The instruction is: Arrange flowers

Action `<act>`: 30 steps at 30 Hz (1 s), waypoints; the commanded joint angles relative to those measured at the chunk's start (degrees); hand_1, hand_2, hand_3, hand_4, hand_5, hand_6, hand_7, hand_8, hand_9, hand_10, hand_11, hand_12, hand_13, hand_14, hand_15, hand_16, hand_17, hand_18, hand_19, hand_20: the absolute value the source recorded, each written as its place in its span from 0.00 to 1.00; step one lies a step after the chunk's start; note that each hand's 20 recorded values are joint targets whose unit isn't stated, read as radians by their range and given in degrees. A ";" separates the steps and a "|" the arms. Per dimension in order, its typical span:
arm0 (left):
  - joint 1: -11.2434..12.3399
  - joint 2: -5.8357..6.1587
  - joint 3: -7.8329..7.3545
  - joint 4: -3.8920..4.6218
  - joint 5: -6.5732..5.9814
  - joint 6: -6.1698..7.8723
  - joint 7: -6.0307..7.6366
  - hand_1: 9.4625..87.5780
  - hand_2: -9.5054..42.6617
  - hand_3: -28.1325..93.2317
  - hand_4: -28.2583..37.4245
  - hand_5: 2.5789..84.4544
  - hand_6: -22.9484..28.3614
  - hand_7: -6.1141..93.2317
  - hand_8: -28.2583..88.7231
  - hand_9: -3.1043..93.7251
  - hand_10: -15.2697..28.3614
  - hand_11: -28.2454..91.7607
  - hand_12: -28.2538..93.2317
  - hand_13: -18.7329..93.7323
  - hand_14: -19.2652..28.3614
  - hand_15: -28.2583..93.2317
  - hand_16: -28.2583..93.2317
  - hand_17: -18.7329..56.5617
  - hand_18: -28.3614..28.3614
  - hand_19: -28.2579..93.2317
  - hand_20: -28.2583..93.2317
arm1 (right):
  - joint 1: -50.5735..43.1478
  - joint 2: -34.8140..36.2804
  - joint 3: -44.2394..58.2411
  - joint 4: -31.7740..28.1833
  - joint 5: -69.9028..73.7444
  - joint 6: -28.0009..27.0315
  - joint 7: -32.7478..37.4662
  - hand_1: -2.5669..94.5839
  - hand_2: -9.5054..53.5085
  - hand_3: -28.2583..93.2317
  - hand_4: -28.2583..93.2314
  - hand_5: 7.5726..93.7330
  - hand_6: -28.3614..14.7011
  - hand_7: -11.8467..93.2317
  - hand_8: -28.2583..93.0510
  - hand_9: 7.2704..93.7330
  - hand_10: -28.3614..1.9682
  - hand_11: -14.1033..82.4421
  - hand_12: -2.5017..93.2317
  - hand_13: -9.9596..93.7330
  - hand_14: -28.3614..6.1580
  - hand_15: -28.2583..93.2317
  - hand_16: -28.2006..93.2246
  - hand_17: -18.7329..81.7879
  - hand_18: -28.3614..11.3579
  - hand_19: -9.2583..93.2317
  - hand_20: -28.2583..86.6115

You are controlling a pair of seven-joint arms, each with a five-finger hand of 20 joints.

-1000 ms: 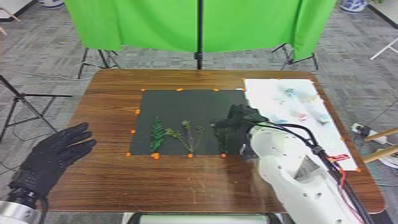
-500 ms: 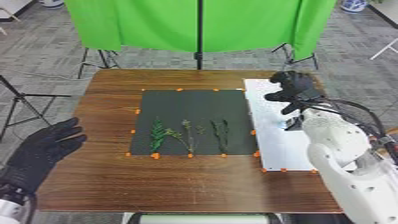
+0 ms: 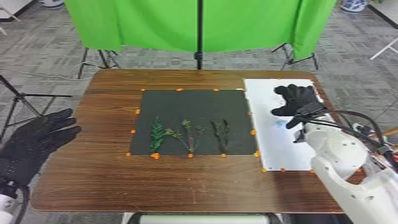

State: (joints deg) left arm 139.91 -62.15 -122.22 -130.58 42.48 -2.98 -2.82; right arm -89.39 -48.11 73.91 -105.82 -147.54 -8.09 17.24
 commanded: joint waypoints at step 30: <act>0.99 0.21 0.02 -0.01 -0.43 0.56 0.38 0.25 0.27 0.81 0.06 0.46 0.53 0.27 0.15 0.40 0.62 0.46 0.36 0.41 0.73 0.57 0.20 0.17 0.89 0.67 0.24 | -3.34 1.66 0.58 1.82 -3.48 -5.91 -3.71 0.30 0.00 0.96 0.00 0.44 0.64 0.40 0.06 0.49 0.65 0.58 0.25 0.61 0.66 0.80 0.38 0.42 0.26 0.86 0.63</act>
State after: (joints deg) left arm 140.57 -61.55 -122.49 -130.62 42.33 -2.89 -2.10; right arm -92.45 -46.67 75.43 -104.56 -149.49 -12.72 14.27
